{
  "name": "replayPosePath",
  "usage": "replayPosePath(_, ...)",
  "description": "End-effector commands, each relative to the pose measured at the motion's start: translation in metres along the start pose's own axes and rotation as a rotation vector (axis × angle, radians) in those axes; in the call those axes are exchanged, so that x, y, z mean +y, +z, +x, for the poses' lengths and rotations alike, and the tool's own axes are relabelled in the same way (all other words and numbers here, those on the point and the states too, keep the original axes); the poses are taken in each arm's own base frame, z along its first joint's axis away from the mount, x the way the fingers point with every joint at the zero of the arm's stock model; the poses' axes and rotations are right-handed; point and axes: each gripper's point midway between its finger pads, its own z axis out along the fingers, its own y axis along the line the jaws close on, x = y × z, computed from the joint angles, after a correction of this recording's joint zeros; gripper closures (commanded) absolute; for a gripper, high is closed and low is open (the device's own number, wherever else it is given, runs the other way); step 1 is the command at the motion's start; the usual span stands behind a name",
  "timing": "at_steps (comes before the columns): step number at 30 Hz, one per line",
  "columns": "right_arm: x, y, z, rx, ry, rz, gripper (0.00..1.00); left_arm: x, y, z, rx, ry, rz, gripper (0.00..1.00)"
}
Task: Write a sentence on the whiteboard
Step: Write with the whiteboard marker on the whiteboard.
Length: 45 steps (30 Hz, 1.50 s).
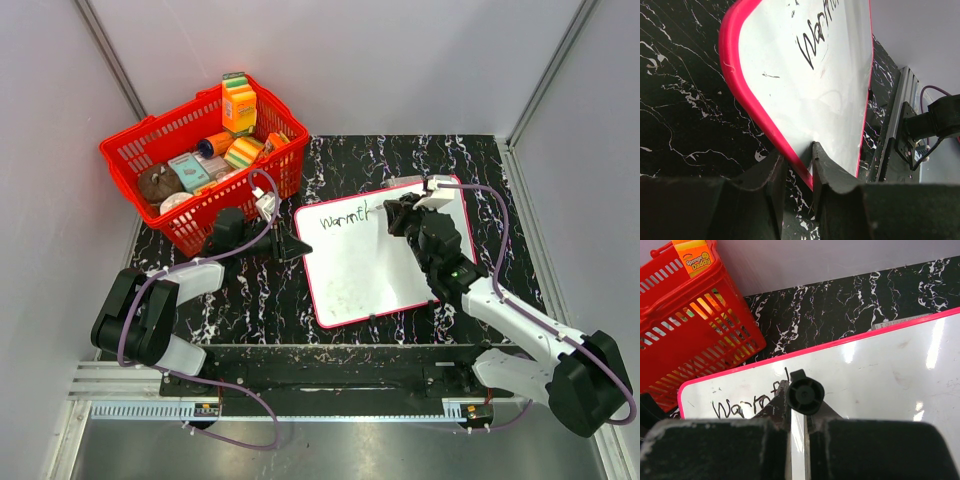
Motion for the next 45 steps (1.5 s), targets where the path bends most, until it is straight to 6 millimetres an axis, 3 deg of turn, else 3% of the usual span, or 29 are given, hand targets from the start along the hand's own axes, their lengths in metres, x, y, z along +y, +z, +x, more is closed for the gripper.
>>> replayPosePath(1,-0.008,-0.003,-0.01,-0.027,-0.016,0.038,1.0,-0.001,0.007,-0.003,0.001,0.124,0.004,1.0)
replayPosePath(22,-0.01,-0.019,0.006,0.028,-0.002,0.003,1.0,0.0,0.007,-0.002,0.005,0.122,0.001,1.0)
replayPosePath(37,0.003,-0.043,-0.049,-0.105,0.069,-0.045,1.0,0.0,0.007,-0.003,0.003,0.124,-0.003,1.0)
replayPosePath(45,0.007,-0.045,-0.051,-0.094,0.05,-0.068,1.0,0.0,0.006,-0.003,-0.001,0.13,-0.007,1.0)
